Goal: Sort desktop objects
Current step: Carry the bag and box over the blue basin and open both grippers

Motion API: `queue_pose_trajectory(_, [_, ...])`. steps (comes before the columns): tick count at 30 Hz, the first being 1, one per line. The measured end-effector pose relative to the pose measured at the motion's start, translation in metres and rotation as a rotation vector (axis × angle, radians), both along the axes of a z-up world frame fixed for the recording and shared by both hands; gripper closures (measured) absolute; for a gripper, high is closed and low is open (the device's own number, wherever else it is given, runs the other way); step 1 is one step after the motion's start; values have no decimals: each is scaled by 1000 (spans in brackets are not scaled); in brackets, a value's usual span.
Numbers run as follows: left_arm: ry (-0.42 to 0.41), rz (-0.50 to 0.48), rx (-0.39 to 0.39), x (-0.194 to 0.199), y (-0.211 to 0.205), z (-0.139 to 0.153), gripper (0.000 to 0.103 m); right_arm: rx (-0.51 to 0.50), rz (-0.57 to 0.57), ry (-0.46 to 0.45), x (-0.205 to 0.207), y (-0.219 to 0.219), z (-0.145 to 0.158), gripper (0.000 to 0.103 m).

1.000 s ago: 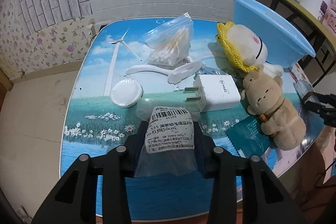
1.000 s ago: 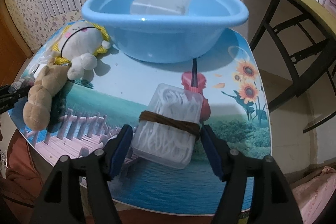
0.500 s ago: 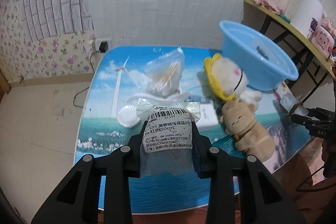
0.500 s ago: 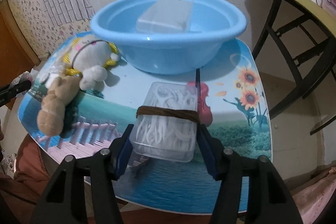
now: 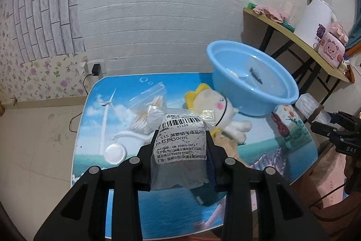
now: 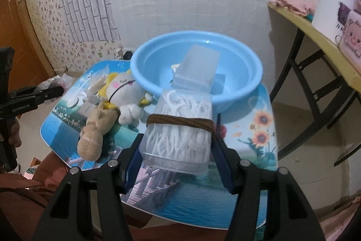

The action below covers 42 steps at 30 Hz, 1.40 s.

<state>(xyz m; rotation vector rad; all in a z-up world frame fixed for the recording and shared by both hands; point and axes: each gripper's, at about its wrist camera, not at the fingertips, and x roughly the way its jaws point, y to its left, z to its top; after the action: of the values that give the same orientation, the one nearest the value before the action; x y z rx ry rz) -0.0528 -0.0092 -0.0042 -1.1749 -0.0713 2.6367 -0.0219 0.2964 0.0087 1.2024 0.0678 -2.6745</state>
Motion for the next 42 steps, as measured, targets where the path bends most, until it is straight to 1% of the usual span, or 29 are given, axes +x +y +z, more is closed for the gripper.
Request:
queue_pose_trajectory(9, [16,-43,0,-14,20,14,70,-21,-53,29,-3,19,10,45])
queue_pose_trajectory(14, [9,-66,-3,-23,33,16,70,-45,-48,61,-7,22,19,45])
queue_pose_trajectory(20, [33,-117,-11,-40,55,27,70,-67,-59,48,-22,29,12,45])
queue_pose_trajectory(29, [61,-193,1,-73,96,37,70,-67,-62,43,-42,39,6,45])
queue_pose_trajectory(33, [56,-225,-2,-86,112,36,70,-64,-60,31,-54,41,1,45])
queue_pose_trajectory(37, [33,-251,-14,-100,129,26,69,-66,-61,20,-68,42,-5,45])
queue_pose_trajectory(39, [23,-255,-21,-107,136,21,66,-60,-55,8,-77,40,-10,45])
queue_pose_trajectory(40, [21,-254,-28,-109,139,20,56,-58,-51,1,-80,38,-12,45])
queue_pose_trajectory(41, [24,-253,-34,-110,141,19,46,-43,-50,14,-81,36,-11,45])
queue_pose_trajectory(42, [29,-254,-34,-111,141,19,42,-40,-38,13,-84,33,-11,45])
